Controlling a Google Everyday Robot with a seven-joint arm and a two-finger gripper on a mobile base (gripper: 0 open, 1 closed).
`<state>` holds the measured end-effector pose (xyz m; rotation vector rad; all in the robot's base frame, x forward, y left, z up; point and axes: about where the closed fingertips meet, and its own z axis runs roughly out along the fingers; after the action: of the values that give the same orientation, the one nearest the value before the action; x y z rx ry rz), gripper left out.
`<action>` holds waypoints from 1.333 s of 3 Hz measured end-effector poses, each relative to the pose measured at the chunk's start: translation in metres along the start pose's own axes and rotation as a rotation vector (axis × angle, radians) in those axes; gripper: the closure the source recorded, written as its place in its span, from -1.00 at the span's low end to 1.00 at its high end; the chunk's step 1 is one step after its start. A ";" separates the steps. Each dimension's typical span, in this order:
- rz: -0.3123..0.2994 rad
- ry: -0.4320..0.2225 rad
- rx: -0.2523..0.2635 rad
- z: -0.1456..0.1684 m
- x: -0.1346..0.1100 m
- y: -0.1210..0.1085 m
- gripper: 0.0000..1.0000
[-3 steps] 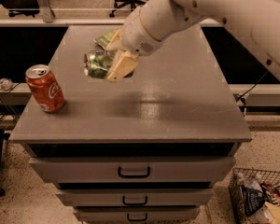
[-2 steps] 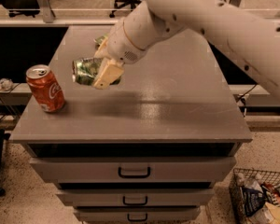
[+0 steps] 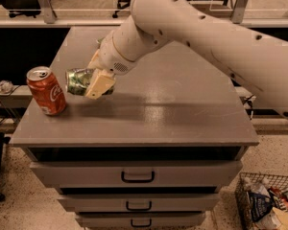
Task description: Move green can near coke can
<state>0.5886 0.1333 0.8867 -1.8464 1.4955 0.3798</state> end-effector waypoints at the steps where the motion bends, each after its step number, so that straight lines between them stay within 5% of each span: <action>1: -0.014 0.024 -0.024 0.012 -0.001 0.008 0.65; 4: -0.056 0.056 -0.077 0.032 -0.006 0.027 -0.74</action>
Offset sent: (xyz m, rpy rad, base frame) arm -0.0176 0.0234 -0.0289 -0.0883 0.0125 0.0614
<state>0.5686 0.1574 0.8588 -1.9696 1.4821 0.3663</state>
